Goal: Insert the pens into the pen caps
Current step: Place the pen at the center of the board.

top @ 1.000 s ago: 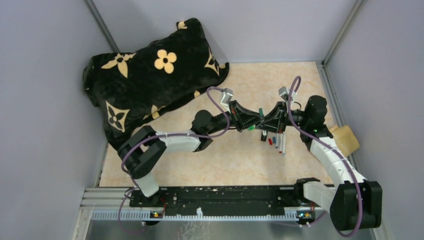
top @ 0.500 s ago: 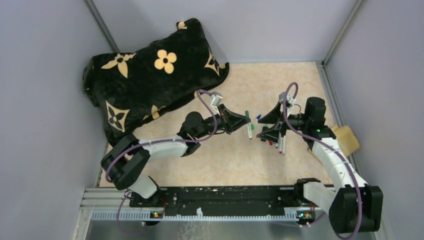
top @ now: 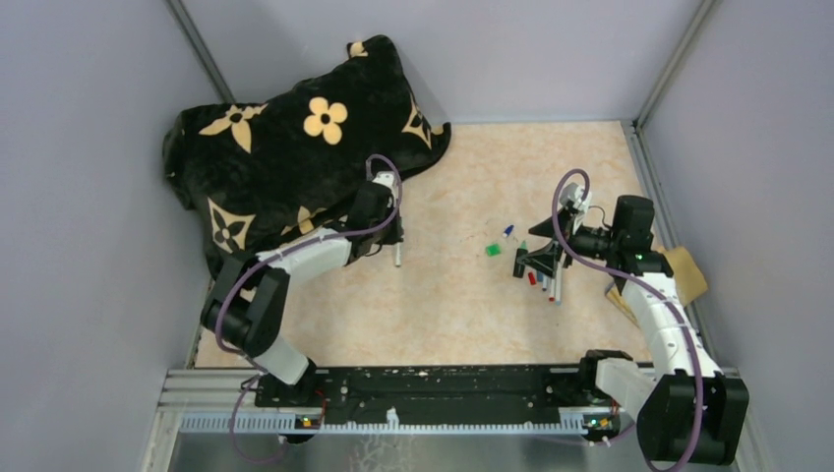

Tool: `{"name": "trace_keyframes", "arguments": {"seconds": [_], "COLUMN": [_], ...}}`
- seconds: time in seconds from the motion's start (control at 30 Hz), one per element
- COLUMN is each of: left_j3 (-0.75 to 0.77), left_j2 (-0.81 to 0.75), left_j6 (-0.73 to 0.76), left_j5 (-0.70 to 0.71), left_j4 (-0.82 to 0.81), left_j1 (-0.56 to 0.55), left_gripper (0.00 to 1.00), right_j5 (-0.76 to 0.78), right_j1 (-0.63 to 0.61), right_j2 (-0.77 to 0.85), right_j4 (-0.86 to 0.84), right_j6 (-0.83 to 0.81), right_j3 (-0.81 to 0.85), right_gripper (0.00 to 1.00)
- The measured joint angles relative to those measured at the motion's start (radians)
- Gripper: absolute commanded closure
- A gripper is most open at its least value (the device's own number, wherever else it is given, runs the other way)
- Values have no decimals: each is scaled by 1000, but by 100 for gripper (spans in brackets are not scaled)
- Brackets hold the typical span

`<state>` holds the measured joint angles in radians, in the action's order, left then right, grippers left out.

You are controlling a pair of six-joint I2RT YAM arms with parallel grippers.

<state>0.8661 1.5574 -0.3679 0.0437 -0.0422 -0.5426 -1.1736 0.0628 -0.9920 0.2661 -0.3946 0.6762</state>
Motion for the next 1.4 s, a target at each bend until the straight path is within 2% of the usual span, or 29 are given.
{"name": "trace_keyframes", "arguments": {"seconds": [0.1, 0.2, 0.3, 0.47, 0.73, 0.83, 0.9, 1.1, 1.17, 1.3, 1.4], "left_j3": [50, 106, 204, 364, 377, 360, 310, 58, -40, -245, -358], "left_j2": [62, 121, 195, 318, 308, 231, 126, -277, -392, -566, -638], "left_j6": [51, 91, 121, 162, 185, 186, 186, 157, 123, 24, -46], "left_j5": [79, 124, 155, 211, 215, 168, 111, -168, -266, -437, -544], "left_j4": [101, 171, 248, 333, 406, 416, 399, 247, 167, 19, -57], "left_j1": [56, 104, 141, 177, 187, 187, 187, 187, 187, 187, 187], "left_gripper": [99, 92, 78, 63, 53, 48, 42, 17, 12, 10, 11], "right_j5": [9, 14, 20, 22, 26, 24, 24, 4, -7, -31, -36], "right_j1": [8, 14, 14, 14, 35, 55, 74, 179, 214, 278, 309], "right_j2": [0, -1, -4, -6, -6, -5, -3, 38, 56, 77, 77], "right_j4": [8, 11, 12, 15, 26, 27, 26, -13, -39, -74, -95], "right_j6": [-12, -19, -26, -37, -50, -51, -54, -59, -56, -47, -48], "right_j3": [0, 0, 0, 0, 0, 0, 0, -30, -57, -100, -110], "right_gripper": [20, 20, 20, 20, 20, 20, 20, 20, 18, 18, 19]}}
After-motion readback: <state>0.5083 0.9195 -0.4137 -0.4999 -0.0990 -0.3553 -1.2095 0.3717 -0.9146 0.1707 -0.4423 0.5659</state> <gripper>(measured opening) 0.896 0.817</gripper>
